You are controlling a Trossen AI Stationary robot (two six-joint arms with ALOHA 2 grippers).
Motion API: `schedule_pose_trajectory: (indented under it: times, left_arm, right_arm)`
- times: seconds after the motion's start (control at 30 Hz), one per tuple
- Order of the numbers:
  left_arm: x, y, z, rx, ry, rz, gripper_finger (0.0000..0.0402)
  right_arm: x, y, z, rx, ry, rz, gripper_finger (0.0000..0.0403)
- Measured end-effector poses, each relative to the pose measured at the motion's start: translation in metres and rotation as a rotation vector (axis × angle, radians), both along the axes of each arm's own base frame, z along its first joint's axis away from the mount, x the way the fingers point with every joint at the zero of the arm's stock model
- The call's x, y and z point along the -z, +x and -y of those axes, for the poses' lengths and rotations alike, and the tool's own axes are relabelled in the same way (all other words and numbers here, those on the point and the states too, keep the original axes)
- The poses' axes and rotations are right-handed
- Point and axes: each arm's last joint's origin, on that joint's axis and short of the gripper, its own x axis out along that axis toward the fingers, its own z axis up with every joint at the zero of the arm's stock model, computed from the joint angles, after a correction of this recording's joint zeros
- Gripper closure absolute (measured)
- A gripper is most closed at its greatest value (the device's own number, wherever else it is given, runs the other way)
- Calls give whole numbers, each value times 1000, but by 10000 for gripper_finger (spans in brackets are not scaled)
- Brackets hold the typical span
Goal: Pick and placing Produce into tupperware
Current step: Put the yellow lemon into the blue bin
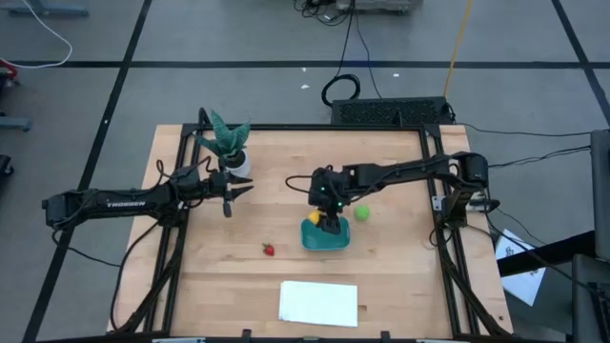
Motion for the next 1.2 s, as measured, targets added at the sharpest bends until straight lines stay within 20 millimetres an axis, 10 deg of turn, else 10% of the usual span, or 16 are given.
schedule_pose_trajectory:
  times: [1.2]
  left_arm:
    - [0,0,0,1,-1,-3,309]
  right_arm:
    - [33,-3,-16,-101,105,40,204]
